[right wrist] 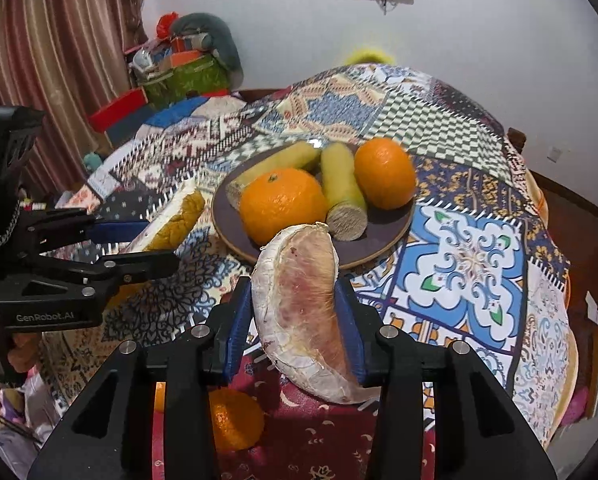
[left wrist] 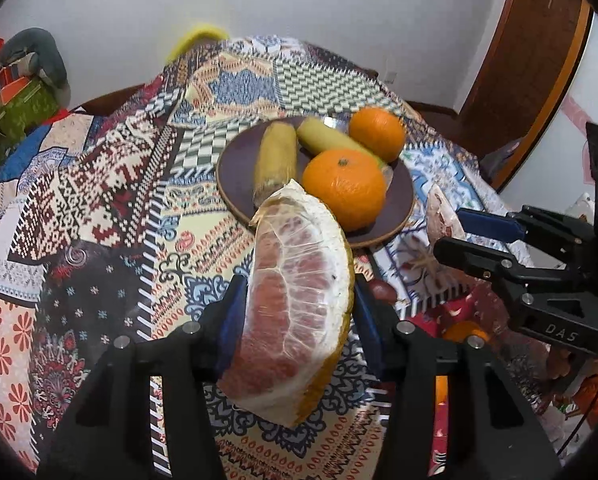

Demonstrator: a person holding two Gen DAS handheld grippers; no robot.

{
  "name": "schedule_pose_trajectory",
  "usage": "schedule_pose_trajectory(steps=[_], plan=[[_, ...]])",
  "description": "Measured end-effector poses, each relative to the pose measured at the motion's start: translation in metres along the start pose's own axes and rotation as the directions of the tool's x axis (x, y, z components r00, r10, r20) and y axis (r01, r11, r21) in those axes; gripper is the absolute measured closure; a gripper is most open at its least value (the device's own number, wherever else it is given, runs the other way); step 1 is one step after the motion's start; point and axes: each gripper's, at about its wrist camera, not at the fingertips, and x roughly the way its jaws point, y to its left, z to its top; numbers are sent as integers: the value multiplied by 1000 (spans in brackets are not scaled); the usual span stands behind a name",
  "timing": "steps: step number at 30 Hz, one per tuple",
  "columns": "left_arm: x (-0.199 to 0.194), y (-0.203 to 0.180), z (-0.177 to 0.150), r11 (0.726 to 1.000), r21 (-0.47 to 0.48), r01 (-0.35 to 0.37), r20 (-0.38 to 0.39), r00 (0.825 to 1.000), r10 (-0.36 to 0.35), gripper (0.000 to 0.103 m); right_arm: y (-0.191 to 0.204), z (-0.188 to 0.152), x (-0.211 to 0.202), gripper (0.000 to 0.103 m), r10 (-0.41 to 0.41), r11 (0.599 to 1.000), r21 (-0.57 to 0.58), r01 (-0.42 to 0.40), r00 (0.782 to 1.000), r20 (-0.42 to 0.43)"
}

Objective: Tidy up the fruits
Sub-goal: 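Carry the left tool's pomelo segment over the plate while the right tool carries its segment there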

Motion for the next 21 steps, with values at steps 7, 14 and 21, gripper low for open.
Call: schedule_pose_trajectory(steps=[7, 14, 21], plan=[[-23, -2, 12, 1000, 9, -12, 65, 998, 12, 52, -5, 12, -22, 65, -14, 1000, 29, 12, 997, 71], [-36, 4, 31, 1000, -4, -14, 119, 993, 14, 52, -9, 30, -40, 65, -34, 999, 37, 29, 989, 145], [-39, 9, 52, 1000, -14, -16, 162, 987, 18, 52, -10, 50, -46, 65, -47, 999, 20, 43, 979, 199]])
